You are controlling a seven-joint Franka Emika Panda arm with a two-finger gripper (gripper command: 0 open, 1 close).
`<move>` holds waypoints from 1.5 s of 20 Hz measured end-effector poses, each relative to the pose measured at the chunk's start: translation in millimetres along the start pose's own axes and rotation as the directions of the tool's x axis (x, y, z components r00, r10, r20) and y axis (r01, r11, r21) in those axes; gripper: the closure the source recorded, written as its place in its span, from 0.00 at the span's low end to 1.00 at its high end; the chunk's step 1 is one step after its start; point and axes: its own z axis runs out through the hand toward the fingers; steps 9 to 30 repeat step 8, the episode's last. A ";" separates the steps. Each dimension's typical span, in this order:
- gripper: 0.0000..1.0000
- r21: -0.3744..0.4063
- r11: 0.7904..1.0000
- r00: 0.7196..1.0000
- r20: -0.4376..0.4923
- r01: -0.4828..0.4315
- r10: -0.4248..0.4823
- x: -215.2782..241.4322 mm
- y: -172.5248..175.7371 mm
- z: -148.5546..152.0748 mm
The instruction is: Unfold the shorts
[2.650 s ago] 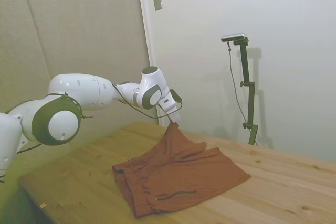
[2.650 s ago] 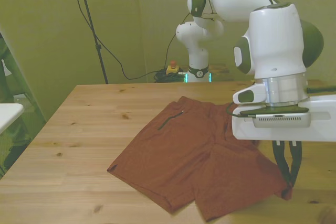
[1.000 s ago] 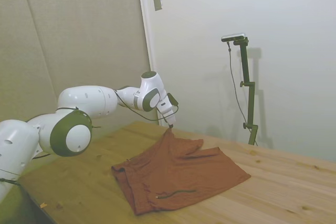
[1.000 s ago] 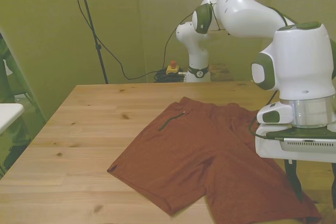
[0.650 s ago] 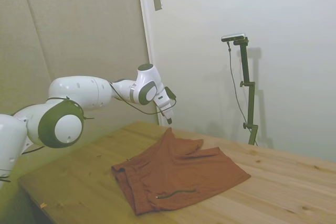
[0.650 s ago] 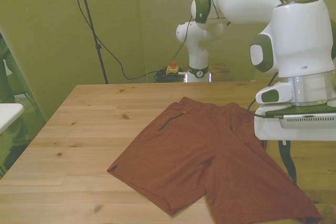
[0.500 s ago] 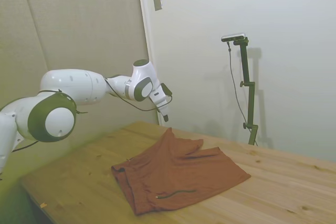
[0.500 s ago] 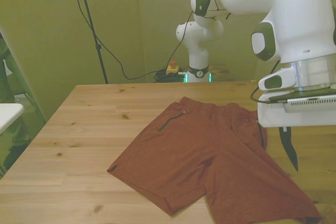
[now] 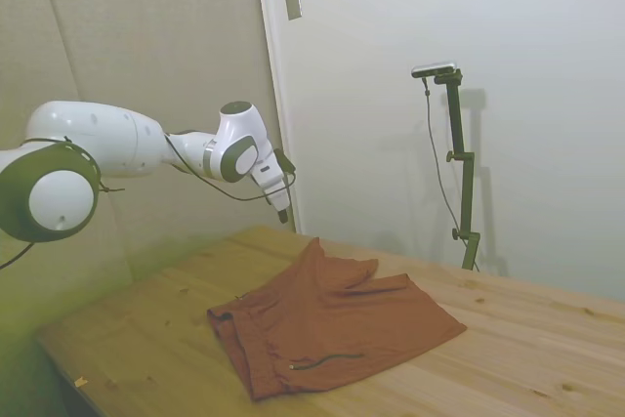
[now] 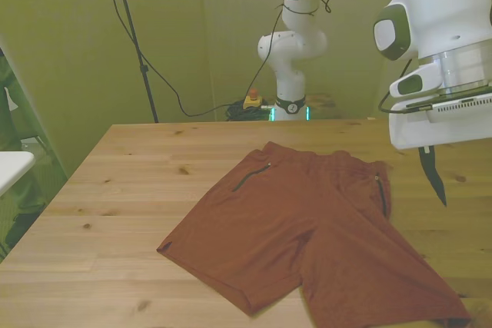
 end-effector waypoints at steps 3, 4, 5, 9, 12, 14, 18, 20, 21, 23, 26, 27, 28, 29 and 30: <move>0.00 -0.012 1.000 1.000 0.010 0.005 -0.005 -12.6 17.8 -15.9; 0.00 -0.015 1.000 1.000 0.012 0.005 -0.005 -15.8 24.1 -20.8; 0.00 -0.018 1.000 1.000 0.013 0.006 -0.005 -17.9 30.3 -25.2; 0.00 -0.025 1.000 1.000 0.017 -0.001 0.001 -21.4 46.4 -37.9; 0.00 -0.025 1.000 1.000 0.017 -0.001 0.001 -21.4 46.4 -37.9; 0.00 -0.025 1.000 1.000 0.017 -0.001 0.001 -21.4 46.4 -37.9; 0.00 -0.025 1.000 1.000 0.017 -0.001 0.001 -21.4 46.4 -37.9; 0.00 -0.025 1.000 1.000 0.017 -0.001 0.001 -21.4 46.4 -37.9; 0.00 -0.025 1.000 1.000 0.017 -0.001 0.001 -21.4 46.4 -37.9; 0.00 -0.025 1.000 1.000 0.017 -0.001 0.001 -21.4 46.4 -37.9; 0.00 -0.025 1.000 1.000 0.017 -0.001 0.001 -21.4 46.4 -37.9; 0.00 -0.025 1.000 1.000 0.017 -0.001 0.001 -21.4 46.4 -37.9; 0.00 -0.025 1.000 1.000 0.017 -0.001 0.001 -21.4 46.4 -37.9; 0.00 -0.025 1.000 1.000 0.017 -0.001 0.001 -21.4 46.4 -37.9; 0.00 -0.025 1.000 1.000 0.017 -0.001 0.001 -21.4 46.4 -37.9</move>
